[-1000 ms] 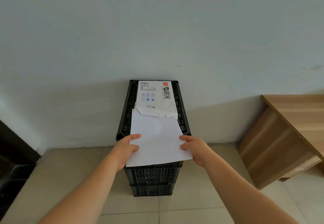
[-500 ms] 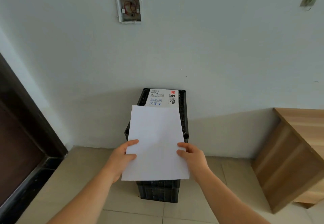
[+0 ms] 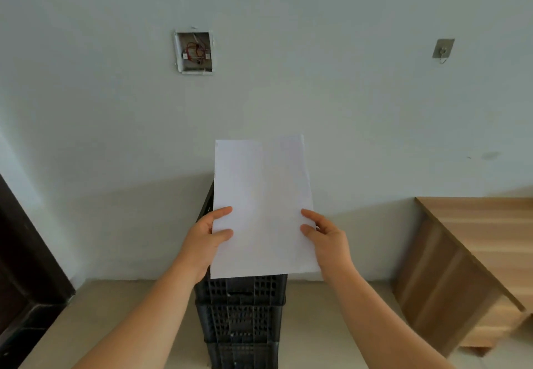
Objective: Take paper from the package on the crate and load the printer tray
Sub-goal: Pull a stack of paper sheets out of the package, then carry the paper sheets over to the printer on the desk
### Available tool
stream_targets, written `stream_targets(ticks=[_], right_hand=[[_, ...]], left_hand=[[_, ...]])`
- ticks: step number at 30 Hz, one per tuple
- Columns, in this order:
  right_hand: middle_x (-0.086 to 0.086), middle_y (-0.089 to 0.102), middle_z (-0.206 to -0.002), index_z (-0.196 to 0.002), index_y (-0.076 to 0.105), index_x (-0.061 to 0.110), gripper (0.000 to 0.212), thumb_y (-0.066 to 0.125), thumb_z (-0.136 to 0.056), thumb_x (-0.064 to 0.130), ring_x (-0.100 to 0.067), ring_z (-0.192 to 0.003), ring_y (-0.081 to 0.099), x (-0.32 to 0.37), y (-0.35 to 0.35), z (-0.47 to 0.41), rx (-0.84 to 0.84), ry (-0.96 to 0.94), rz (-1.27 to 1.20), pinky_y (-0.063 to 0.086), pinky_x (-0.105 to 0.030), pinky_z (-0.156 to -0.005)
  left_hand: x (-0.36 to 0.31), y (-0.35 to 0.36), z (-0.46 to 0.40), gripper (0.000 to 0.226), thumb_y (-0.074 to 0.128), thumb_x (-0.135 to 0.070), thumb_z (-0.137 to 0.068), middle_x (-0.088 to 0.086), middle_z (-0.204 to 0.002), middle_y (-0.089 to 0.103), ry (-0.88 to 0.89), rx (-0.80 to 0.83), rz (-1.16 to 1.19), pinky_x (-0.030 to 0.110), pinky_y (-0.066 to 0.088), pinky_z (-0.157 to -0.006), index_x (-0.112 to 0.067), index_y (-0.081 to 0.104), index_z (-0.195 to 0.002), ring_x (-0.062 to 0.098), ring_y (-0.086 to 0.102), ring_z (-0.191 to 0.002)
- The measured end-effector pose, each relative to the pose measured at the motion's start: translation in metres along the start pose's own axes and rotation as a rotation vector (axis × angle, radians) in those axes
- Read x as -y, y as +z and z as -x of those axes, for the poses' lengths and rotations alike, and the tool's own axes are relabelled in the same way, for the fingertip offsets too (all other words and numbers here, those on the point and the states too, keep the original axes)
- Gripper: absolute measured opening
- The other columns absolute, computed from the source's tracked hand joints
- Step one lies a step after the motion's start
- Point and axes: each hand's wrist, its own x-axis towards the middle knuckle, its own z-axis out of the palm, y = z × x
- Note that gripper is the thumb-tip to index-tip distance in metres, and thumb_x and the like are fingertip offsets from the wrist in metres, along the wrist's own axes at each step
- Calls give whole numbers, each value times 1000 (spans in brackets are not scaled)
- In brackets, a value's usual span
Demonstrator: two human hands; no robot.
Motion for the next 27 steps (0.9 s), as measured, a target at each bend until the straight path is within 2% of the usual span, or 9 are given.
stream_targets(ticks=[4, 8, 11, 14, 19, 22, 27], right_hand=[[-1, 72, -98, -89, 74, 36, 38, 64, -87, 0, -21, -87, 68, 9, -8, -10, -96, -11, -36, 55, -40, -90], [-2, 71, -100, -96, 73, 33, 33, 66, -87, 2, -22, -89, 67, 18, -19, -17, -202, -49, -16, 55, -40, -92], [5, 68, -100, -104, 70, 28, 29, 66, -88, 4, -20, -93, 65, 22, -31, -16, -285, -79, 6, 54, -38, -93], [4, 68, -110, -98, 70, 35, 29, 67, -89, 8, -17, -96, 66, 22, -49, -12, -385, -92, 24, 54, -33, -90], [8, 67, -112, -93, 68, 44, 29, 66, -89, 16, -16, -98, 65, 22, -91, 0, -520, -84, 94, 55, -34, -87], [8, 68, -110, -95, 69, 42, 27, 66, -89, 16, -16, -94, 65, 26, -123, 4, -579, -77, 108, 55, -30, -81], [7, 67, -103, -97, 68, 42, 24, 65, -91, 19, -21, -92, 65, 34, -190, 13, -661, -69, 124, 57, -36, -82]], left_hand=[[-7, 15, -25, 47, 61, -1, -88, 1, -124, 63, 1, 112, -9, 40, 50, -97, -41, 67, -111, 20, 64, -108], [-17, 36, -50, 44, 59, 0, -90, -3, -121, 63, 12, 202, 23, 26, 56, -78, -31, 62, -121, 17, 66, -102], [-17, 53, -66, 43, 62, -5, -89, -5, -123, 62, 34, 280, 2, 33, 55, -85, -36, 63, -118, 17, 65, -103], [-16, 76, -77, 42, 64, -9, -88, -6, -121, 63, 68, 341, -33, 34, 55, -86, -42, 64, -113, 15, 65, -101], [-13, 129, -82, 37, 63, -12, -90, -5, -118, 66, 85, 429, -34, 35, 54, -89, -44, 66, -108, 17, 66, -100], [-13, 166, -81, 33, 63, -13, -90, -5, -118, 66, 115, 478, -63, 33, 53, -91, -39, 66, -111, 16, 65, -102], [-18, 240, -73, 33, 62, -14, -90, -7, -121, 63, 182, 546, -126, 23, 48, -89, -41, 65, -110, 11, 61, -107]])
